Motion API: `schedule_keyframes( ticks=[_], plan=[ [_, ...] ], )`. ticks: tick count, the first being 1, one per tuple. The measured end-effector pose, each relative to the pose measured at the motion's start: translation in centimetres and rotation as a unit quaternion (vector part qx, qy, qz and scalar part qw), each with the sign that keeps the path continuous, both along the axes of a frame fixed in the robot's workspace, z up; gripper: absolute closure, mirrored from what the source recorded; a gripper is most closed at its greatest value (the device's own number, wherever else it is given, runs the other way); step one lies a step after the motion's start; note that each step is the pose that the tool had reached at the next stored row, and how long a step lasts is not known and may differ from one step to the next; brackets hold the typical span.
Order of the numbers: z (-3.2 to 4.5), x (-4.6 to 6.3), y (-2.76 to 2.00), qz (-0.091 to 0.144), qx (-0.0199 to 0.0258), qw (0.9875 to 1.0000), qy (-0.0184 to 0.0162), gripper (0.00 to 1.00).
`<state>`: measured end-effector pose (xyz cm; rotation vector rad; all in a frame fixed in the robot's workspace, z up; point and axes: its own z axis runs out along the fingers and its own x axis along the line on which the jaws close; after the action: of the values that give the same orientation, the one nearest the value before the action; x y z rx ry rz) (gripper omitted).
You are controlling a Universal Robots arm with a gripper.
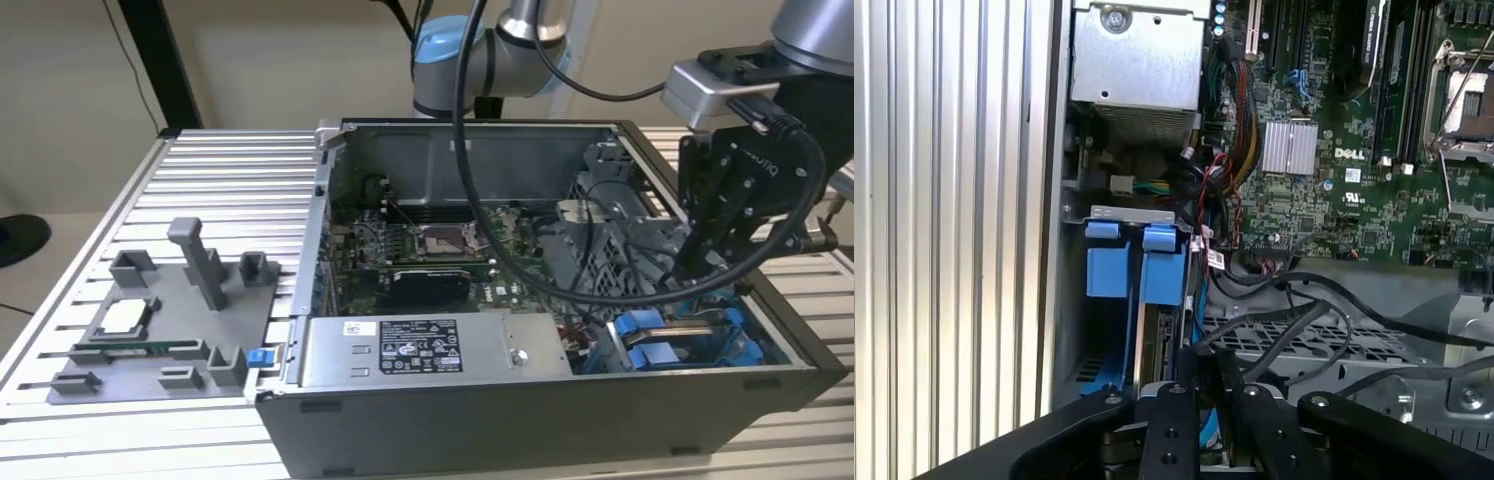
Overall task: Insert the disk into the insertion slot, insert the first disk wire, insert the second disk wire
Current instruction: 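Insert the first disk wire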
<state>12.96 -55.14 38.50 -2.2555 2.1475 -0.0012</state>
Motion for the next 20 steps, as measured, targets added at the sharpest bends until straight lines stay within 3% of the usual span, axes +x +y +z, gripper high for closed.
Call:
schedule_keyframes(
  ticks=[9, 17, 20],
  plan=[
    [-0.01, 0.2, -0.21, 0.0, 0.0001, 1.0, 0.0, 1.0],
    [-0.07, 0.6, -2.03, 0.0, 0.0007, 1.0, 0.0041, 1.0],
    [-0.08, 0.7, -2.18, 0.0, 0.0006, 1.0, 0.0045, 1.0]
  ],
)
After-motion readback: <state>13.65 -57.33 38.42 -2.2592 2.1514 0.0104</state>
